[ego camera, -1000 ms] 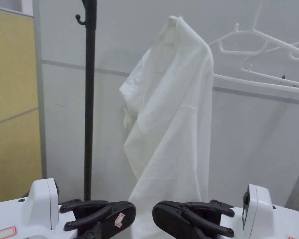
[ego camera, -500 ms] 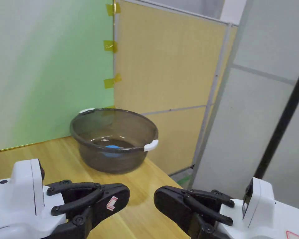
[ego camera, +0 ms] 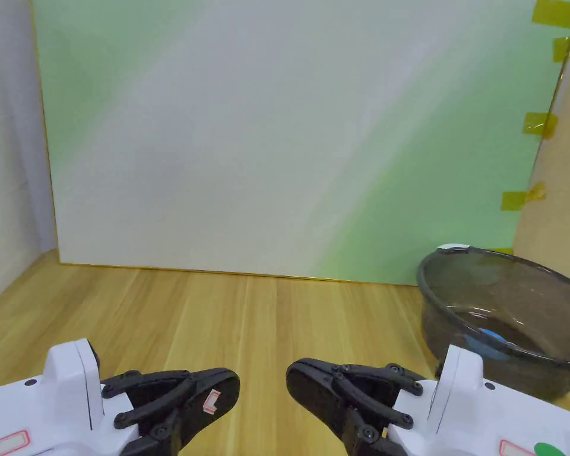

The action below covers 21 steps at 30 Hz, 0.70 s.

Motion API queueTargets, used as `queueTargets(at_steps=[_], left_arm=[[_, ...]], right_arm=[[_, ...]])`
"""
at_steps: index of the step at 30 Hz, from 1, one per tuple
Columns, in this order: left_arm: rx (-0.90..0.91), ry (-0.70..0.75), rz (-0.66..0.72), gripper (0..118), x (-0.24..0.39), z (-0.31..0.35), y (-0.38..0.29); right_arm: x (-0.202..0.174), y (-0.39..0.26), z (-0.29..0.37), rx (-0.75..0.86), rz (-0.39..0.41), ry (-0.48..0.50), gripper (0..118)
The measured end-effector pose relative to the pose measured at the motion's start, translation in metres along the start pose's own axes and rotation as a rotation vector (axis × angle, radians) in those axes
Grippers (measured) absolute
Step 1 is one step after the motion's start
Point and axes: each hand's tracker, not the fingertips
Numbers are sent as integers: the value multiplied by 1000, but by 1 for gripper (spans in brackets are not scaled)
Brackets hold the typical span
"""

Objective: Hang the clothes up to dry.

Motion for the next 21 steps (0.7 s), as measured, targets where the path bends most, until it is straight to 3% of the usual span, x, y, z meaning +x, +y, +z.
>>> queueTargets(at_steps=[6, 9, 11, 15, 17, 21], left_arm=[[0, 42, -48, 1, -5, 0, -4], [24, 99, -64, 2, -7, -8, -6], [55, 168, -65, 1, -10, -17, -6], [28, 360, -45, 2, -26, -54, -11], [-6, 518, -7, 2, -40, -82, -22], [-87, 777, 40, 2, -69, -126, -46]], right_arm=[[3, -13, -15, -1, -17, 20, 2], [5, -14, -14, -5, -2, -30, 2], [11, -13, -16, -16, 3, -117, 2], [29, -15, -29, -79, 72, -456, 2], [45, -25, -41, -103, 86, -524, 2], [83, -51, -61, -177, -29, -782, 2]])
